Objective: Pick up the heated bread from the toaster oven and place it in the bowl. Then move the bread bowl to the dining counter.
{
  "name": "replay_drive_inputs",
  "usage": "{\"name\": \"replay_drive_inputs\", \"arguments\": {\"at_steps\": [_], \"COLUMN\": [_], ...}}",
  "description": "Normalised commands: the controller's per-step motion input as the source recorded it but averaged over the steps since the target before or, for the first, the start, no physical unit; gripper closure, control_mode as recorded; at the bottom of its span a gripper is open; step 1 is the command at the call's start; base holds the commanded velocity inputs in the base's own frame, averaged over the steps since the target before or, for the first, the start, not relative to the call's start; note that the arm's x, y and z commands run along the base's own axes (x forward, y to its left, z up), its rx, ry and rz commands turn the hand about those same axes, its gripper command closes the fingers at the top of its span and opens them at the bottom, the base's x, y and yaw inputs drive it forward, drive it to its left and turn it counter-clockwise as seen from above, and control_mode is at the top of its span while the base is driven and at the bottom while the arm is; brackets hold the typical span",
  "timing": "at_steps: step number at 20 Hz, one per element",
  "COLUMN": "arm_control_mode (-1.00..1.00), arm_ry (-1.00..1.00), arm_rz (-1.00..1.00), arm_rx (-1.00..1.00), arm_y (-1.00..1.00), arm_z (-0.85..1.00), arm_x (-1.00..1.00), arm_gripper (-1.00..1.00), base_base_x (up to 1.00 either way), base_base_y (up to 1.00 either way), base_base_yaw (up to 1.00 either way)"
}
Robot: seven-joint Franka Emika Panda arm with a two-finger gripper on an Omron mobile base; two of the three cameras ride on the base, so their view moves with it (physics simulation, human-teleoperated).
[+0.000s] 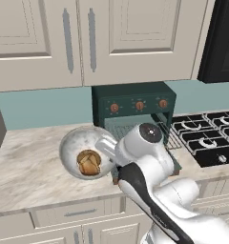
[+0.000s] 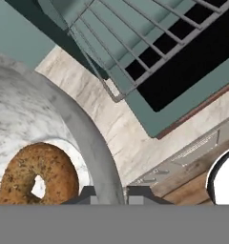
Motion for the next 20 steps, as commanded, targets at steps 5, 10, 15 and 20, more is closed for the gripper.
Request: {"name": "replay_drive_inputs", "arguments": {"at_steps": [5,10,15,20], "arm_control_mode": [-1.00,-1.00,-1.00,1.00], "arm_ry": [0.01,0.03,0.00,0.00], "arm_rz": [-0.13,-0.04,0.00,0.00], "arm_rx": [0.16,0.09,0.00,0.00], "arm_y": [-0.98,-0.61,-0.04,0.00], "arm_z": [0.85,0.60,0.04,0.00], "arm_x": [-0.45,0.00,0.00,0.00], "arm_gripper": [1.00,1.00,1.00,1.00], "base_base_x": [0.00,0.00,0.00,-0.79], "base_base_y": [0.00,0.00,0.00,-0.63], "base_base_yaw": [0.00,0.00,0.00,0.27]}}
